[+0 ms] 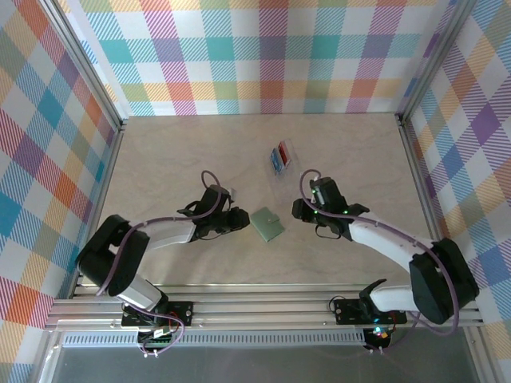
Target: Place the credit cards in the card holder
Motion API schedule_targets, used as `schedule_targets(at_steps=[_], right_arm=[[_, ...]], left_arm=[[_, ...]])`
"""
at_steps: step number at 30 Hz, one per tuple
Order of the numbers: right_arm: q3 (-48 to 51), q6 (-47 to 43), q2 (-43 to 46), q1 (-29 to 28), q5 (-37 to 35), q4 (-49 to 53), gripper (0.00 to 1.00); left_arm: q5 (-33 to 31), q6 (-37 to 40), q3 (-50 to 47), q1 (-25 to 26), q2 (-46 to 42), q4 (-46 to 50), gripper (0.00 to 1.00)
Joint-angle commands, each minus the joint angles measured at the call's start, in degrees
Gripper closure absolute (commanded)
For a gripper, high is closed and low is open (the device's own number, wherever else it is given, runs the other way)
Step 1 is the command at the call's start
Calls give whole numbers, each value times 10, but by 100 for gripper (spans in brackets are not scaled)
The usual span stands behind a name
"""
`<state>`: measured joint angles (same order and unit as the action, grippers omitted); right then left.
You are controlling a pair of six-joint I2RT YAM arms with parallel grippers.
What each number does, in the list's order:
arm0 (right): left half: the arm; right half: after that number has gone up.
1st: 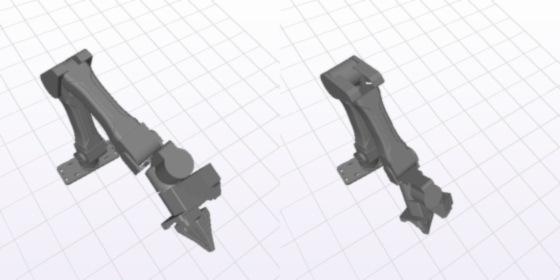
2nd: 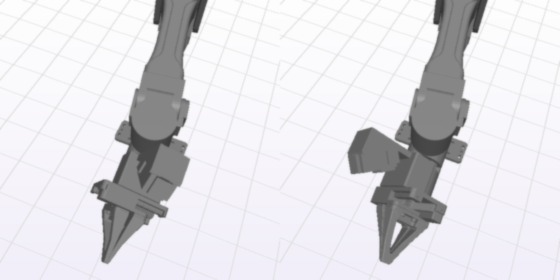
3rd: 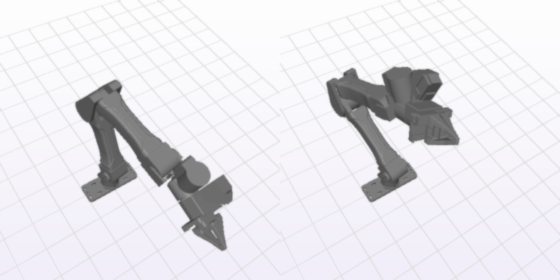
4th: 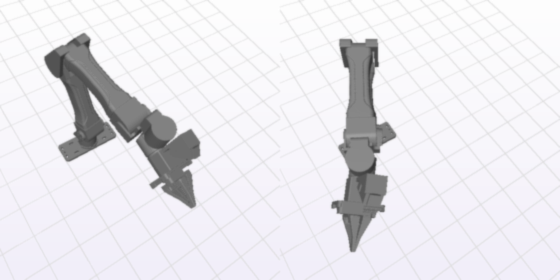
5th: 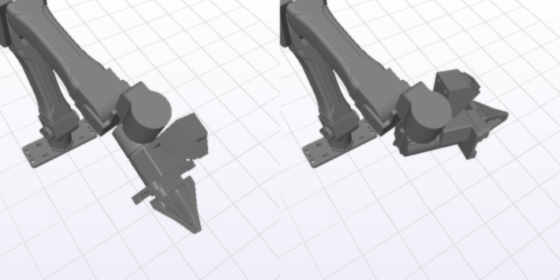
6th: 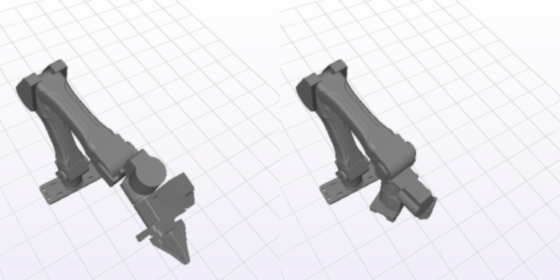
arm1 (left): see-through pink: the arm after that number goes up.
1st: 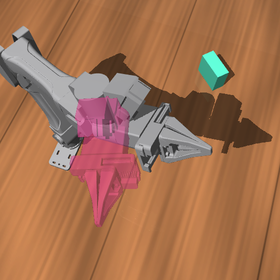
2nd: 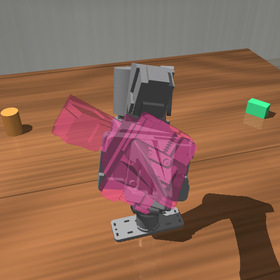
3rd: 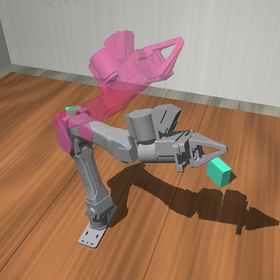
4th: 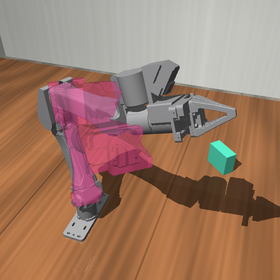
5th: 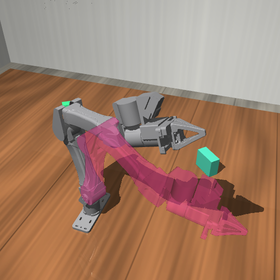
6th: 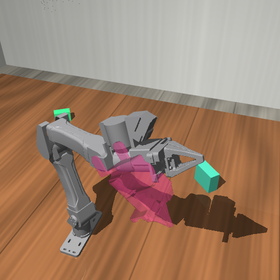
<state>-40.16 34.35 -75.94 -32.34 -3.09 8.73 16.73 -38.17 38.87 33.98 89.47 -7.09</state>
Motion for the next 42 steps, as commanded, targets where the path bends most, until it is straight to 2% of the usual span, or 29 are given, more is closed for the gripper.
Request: schedule_targets(at_steps=[1, 6, 16, 25, 29, 36, 42], right_arm=[[-29, -16, -47, -19, 14, -16, 64], [-48, -17, -114, -35, 16, -36, 73], [-56, -14, -172, -73, 31, -43, 79], [1, 15, -126, -124, 31, -48, 80], [14, 21, -96, -136, -2, -28, 79], [-16, 8, -41, -140, -71, 47, 74], [-52, -8, -67, -140, -78, 61, 73]], left_arm=[[24, -5, 26, 8, 29, -26, 81], [39, 5, 48, 10, 62, -21, 86], [20, 28, 61, 10, 72, 17, 89], [19, 37, 52, 17, 73, 25, 90], [17, 33, 45, 25, 53, 33, 91], [-19, 28, 71, 25, -10, 110, 91], [-4, 40, 142, 25, 38, 141, 90]])
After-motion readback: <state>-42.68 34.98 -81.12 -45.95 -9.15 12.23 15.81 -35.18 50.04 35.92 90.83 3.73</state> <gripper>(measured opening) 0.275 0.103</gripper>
